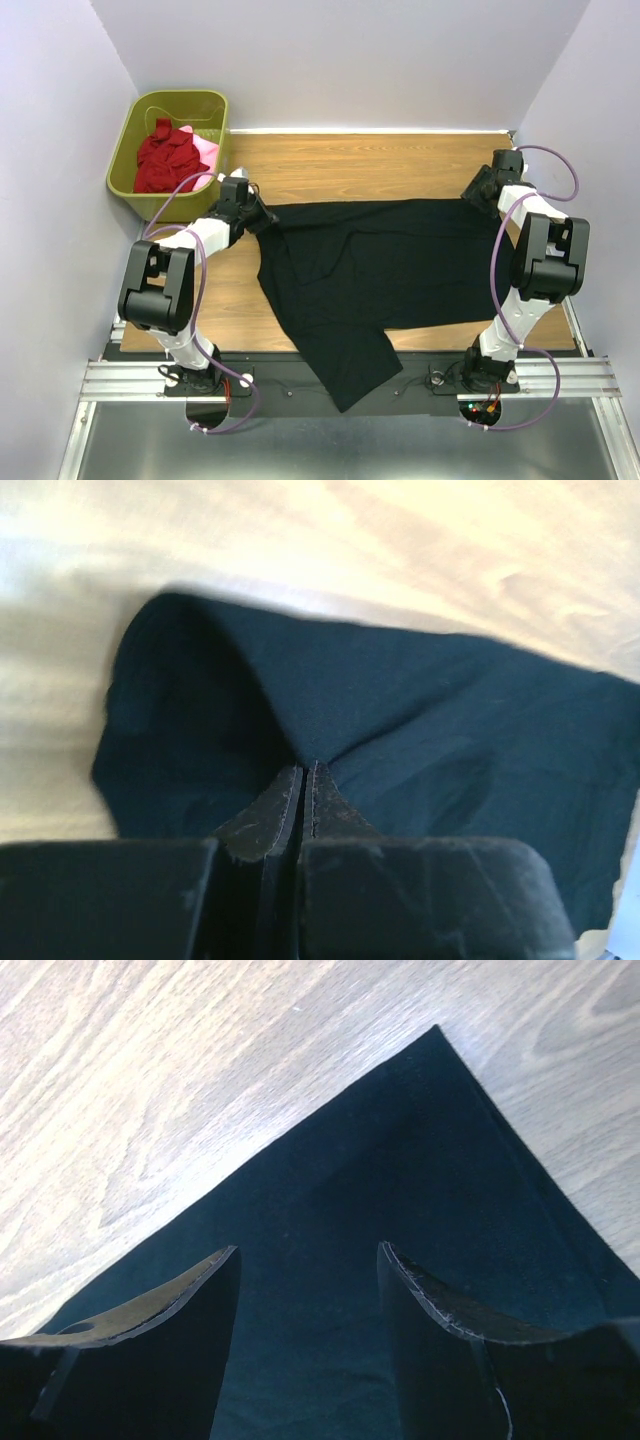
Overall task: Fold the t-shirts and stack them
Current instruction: Fold the tshirt
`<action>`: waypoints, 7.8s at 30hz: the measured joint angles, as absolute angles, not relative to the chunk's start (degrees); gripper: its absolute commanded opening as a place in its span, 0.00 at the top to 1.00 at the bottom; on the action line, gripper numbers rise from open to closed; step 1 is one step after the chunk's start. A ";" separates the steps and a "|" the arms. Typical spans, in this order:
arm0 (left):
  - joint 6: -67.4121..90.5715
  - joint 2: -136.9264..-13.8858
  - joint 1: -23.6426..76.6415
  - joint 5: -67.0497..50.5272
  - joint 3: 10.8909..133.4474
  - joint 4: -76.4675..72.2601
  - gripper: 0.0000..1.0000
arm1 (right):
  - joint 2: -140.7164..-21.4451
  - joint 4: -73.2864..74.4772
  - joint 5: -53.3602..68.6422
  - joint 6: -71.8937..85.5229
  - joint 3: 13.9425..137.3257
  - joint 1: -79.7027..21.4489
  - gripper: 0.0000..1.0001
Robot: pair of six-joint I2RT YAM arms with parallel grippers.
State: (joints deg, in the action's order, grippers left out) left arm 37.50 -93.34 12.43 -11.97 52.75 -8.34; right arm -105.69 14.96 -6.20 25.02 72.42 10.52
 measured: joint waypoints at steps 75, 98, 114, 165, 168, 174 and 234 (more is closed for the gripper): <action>28.95 -108.20 13.17 -8.60 63.79 -5.89 1.00 | -103.61 17.96 0.62 31.68 64.07 24.69 0.64; 28.75 -108.27 13.21 -8.60 63.79 -5.69 1.00 | -101.51 19.90 -6.24 31.70 62.37 29.65 0.48; 28.75 -108.27 13.41 -8.64 63.94 -5.65 1.00 | -98.00 20.62 2.07 31.11 62.41 29.61 0.57; 28.71 -108.29 13.41 -8.75 64.64 -5.28 1.00 | -102.10 21.58 6.11 30.68 66.41 28.80 0.99; 28.71 -108.29 13.41 -8.75 64.64 -5.26 1.00 | -102.76 21.78 6.28 30.68 68.73 28.80 0.99; 28.75 -108.90 13.39 -8.78 64.84 -5.19 1.00 | -104.68 22.22 7.22 30.70 75.44 28.77 0.99; 33.87 -109.78 11.73 -13.54 64.36 -7.49 1.00 | -104.71 9.37 5.48 27.05 77.08 24.93 0.99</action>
State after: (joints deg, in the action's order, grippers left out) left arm 33.87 -109.78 11.73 -13.54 64.36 -7.49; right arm -104.71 9.37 5.48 27.05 77.08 24.93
